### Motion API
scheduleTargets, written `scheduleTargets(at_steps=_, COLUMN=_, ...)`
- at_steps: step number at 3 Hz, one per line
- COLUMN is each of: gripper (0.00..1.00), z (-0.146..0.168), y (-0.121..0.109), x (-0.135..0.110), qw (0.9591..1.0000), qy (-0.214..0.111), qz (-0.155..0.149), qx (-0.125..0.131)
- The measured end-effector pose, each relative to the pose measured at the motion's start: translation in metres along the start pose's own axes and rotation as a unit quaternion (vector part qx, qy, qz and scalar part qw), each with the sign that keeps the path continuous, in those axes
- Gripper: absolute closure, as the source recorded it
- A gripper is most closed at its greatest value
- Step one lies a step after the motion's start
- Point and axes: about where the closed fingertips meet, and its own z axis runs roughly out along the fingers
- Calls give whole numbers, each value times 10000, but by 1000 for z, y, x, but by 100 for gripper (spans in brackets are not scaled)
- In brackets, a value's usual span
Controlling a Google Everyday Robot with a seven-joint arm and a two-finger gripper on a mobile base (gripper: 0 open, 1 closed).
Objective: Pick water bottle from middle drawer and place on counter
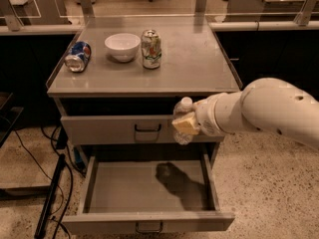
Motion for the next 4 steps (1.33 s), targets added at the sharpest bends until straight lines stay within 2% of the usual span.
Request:
scheduleTargets(at_steps=2, gripper=100, z=-41, y=-46, x=-52, qw=9977, qy=-98, qz=-199, qx=639)
scheduleTargets(at_steps=4, gripper=100, z=-55, y=-59, x=-67, qw=9965, qy=-100, qz=-196, qx=808)
